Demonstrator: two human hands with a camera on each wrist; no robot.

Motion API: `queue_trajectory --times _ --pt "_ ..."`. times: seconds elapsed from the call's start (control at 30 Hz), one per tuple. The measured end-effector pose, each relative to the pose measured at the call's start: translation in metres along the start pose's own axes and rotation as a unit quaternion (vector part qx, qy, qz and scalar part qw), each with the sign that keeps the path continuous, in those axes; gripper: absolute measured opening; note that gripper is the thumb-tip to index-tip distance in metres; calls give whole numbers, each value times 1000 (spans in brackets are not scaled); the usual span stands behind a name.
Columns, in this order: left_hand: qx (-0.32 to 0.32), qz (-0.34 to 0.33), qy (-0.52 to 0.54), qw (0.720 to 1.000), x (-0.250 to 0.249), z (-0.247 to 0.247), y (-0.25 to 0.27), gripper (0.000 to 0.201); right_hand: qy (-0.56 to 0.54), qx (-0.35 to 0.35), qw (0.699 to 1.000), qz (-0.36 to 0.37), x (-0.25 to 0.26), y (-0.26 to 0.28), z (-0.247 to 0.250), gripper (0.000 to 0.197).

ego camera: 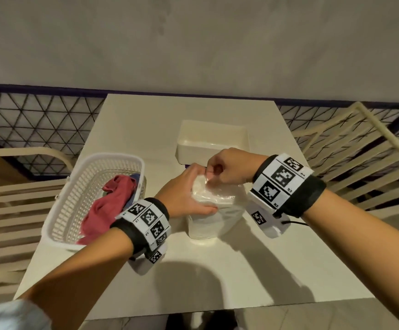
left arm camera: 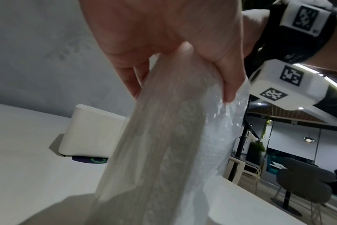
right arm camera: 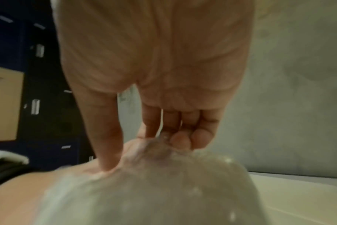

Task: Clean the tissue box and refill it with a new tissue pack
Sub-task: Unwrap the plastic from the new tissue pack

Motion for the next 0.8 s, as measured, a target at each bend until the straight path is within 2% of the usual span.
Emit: queue_trajectory --times 0.1,0.2,0.3,0.43,0.57,0.63,0.7,0.8 --pt "-5 2 16 1000 7 5 0 74 8 -28 999 42 15 -2 -3 11" --pt "-2 -5 5 1000 6 5 -1 77 -6 -34 999 21 14 -2 -6 22" --pt "-11 -1 7 1000 5 6 -2 73 15 -62 997 33 21 -1 -7 5" --pt "-15 16 45 999 13 7 -1 72 10 -78 991 104 31 4 -12 6" --pt "-15 2 65 998 11 6 -1 85 -64 -55 992 89 21 7 -8 9" --pt "-18 1 67 998 12 9 -3 82 -53 -57 992 96 23 9 -4 16" --pt "-12 0 54 998 13 9 -2 80 -11 -69 994 80 23 10 1 9" --pt "-5 0 51 999 11 5 -1 75 10 -91 996 -7 6 8 15 44"
Point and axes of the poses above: each hand's wrist, its own y-axis away from the middle knuckle, its own z-axis out of the back of the hand, x = y × z, the point moved 9 cm from there along -y, towards the middle knuckle, and after that the axes turned 3 degrees about -y, right-handed, at the moved point
